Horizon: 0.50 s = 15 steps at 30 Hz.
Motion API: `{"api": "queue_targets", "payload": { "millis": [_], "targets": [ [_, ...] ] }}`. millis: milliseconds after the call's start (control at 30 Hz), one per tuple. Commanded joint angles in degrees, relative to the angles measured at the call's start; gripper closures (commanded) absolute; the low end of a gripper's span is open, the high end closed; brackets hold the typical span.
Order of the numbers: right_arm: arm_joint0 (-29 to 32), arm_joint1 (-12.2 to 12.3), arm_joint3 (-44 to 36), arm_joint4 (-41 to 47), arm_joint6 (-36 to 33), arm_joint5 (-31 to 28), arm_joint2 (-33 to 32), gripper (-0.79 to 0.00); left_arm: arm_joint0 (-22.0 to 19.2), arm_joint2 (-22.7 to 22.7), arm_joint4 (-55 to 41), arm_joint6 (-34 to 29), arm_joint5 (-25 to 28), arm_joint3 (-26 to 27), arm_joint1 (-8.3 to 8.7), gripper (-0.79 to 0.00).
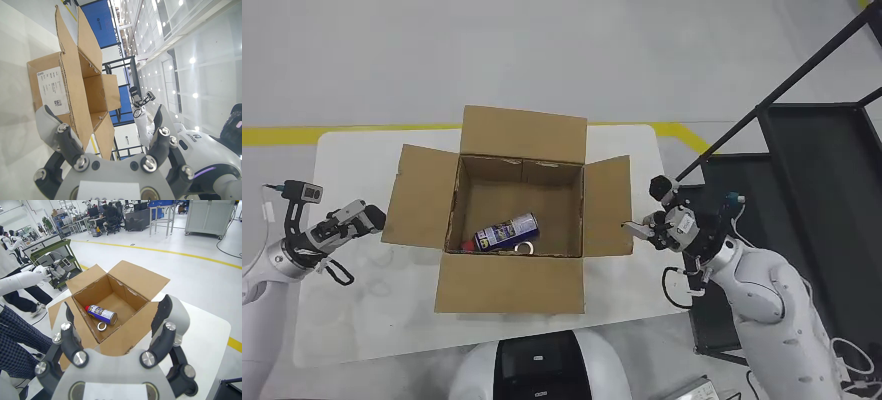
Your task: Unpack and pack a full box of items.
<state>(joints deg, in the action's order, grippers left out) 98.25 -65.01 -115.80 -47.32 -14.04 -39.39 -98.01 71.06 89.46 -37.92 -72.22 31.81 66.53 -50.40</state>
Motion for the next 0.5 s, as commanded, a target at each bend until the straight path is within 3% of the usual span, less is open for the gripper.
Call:
{"api": "queue_targets", "payload": {
  "millis": [0, 233, 467],
  "targets": [
    [-0.43, 0.06, 1.47, -6.98, 1.19, 2.92, -1.26, -0.785, 0.0, 0.0, 0.0, 0.0, 0.0, 0.0, 0.0, -0.785],
    [0.73, 0.52, 11.02, -19.07, 4.12, 5.76, -4.89, -0.785, 0.0, 0.0, 0.0, 0.0, 0.0, 0.0, 0.0, -0.785],
    [-2.98, 0.54, 20.41, -22.76, 2.64, 5.85, -0.14, -0.785, 0.0, 0.0, 0.0, 0.0, 0.0, 0.0, 0.0, -0.785]
  ]
}}
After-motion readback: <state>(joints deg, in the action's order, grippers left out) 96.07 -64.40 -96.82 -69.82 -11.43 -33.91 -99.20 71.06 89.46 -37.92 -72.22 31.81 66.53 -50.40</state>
